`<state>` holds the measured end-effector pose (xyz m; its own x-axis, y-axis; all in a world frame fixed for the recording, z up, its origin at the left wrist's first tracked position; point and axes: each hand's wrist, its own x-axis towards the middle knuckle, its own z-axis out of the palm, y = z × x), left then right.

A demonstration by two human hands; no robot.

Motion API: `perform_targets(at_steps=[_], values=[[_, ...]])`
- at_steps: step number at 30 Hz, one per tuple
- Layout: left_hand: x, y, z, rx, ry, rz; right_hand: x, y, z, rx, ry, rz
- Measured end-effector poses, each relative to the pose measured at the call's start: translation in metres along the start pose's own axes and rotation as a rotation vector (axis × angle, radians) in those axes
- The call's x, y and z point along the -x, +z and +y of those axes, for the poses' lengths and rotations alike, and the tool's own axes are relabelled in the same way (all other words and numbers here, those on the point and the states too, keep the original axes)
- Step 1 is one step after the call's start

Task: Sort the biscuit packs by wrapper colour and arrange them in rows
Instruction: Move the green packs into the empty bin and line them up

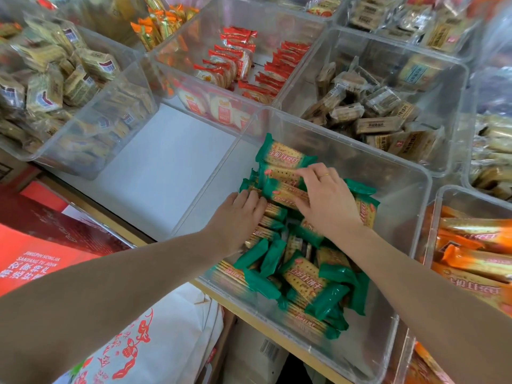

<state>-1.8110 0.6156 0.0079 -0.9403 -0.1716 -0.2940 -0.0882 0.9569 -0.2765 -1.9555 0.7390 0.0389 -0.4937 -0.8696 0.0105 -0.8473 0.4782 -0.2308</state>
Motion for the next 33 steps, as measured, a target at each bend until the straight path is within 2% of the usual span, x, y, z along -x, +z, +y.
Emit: perform_targets(at_steps=[2, 4, 6, 13, 19, 23, 25, 26, 28, 33], values=[[-0.003, 0.001, 0.002, 0.014, 0.003, -0.020, 0.000, 0.000, 0.004, -0.059, 0.065, -0.193], [-0.004, 0.000, 0.002, -0.005, -0.014, -0.007, 0.002, 0.001, 0.001, -0.059, 0.044, -0.283], [-0.005, 0.000, 0.001, -0.045, -0.010, -0.018, 0.003, 0.000, 0.002, -0.081, 0.053, -0.266], [-0.023, -0.007, -0.012, -0.145, 0.110, 0.292, 0.003, -0.017, 0.011, -0.374, 0.180, -0.044], [-0.025, -0.002, -0.023, -0.061, 0.139, 0.230, 0.014, -0.025, 0.016, -0.366, 0.176, -0.028], [-0.019, -0.028, -0.032, 0.061, 0.255, 0.297, 0.024, -0.025, 0.014, -0.367, 0.187, -0.056], [-0.013, -0.043, -0.034, 0.175, 0.283, 0.208, 0.026, -0.027, 0.012, -0.373, 0.196, -0.054], [-0.009, -0.046, -0.034, 0.235, 0.246, 0.110, 0.027, -0.028, 0.010, -0.376, 0.197, -0.051], [0.001, -0.046, -0.029, 0.384, 0.093, -0.131, 0.028, -0.028, 0.007, -0.379, 0.192, -0.053], [0.015, -0.028, -0.005, 0.504, -0.191, -0.412, 0.028, -0.026, -0.001, -0.370, 0.175, -0.059]])
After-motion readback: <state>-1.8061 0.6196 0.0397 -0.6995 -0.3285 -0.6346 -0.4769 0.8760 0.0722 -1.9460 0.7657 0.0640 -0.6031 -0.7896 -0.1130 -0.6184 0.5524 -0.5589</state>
